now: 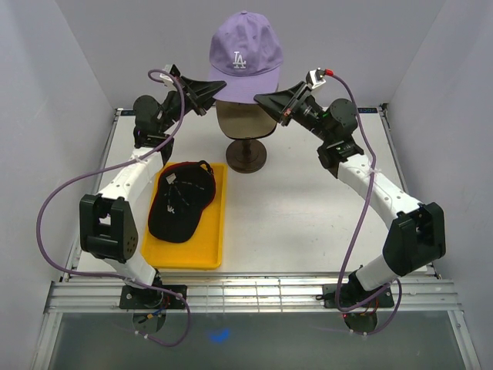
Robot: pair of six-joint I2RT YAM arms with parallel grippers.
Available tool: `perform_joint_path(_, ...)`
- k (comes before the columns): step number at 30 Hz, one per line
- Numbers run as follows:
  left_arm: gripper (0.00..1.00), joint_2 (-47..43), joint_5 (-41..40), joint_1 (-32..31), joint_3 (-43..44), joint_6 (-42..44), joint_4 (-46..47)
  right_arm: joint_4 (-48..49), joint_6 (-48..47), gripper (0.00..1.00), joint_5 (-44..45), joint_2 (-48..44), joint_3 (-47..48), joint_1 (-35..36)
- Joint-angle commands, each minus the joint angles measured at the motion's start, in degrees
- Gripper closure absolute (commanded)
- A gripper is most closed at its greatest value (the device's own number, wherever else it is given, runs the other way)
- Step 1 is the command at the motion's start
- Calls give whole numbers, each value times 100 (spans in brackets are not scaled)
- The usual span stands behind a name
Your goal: Stack the hats
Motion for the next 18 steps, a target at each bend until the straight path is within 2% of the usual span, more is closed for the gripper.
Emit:
perform_joint_path(1,100,-580,304,-78,-35,74,412,31,-81,92,-338,-140,-179,-84)
perform_joint_path(18,100,-861,515,-86,-923,180,878,304,262,92,-497,-8,-566,-330)
